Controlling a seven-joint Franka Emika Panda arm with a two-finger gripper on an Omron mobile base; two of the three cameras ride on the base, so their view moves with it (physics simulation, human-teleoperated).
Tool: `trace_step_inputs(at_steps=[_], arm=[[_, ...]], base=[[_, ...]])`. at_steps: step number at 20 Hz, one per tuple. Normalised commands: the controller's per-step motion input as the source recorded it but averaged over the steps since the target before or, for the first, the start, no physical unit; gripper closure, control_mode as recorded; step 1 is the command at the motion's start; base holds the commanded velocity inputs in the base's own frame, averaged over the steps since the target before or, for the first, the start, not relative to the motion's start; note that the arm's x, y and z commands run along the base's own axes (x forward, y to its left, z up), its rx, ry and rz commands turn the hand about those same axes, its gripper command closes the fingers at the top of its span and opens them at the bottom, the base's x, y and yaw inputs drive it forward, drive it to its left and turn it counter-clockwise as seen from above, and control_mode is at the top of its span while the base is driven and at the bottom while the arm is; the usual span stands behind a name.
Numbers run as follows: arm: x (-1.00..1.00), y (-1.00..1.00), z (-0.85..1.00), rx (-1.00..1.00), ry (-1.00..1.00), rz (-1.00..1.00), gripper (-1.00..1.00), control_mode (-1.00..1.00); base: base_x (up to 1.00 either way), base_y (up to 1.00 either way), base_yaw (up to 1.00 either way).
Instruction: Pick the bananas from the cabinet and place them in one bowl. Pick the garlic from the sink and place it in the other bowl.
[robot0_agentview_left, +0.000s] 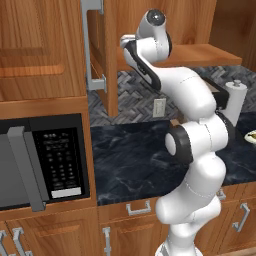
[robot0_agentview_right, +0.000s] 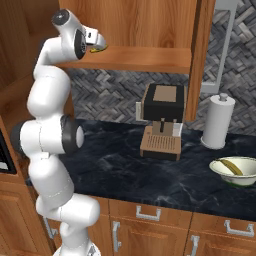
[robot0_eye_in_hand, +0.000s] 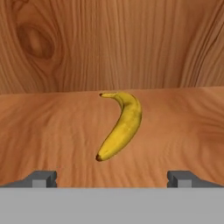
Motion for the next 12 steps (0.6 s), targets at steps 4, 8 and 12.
trace_step_inputs(at_steps=[4,8,12], arm=[[0.21,-0.03,-0.11,0.0,0.0,0.0,-1.0,-1.0],[0.18,-0.02,-0.09,0.0,0.0,0.0,-1.0,-1.0],[0.29,-0.03,-0.01,0.0,0.0,0.0,-1.0,-1.0]], base=[[0.0,0.0,0.0],[0.0,0.0,0.0],[0.0,0.0,0.0]])
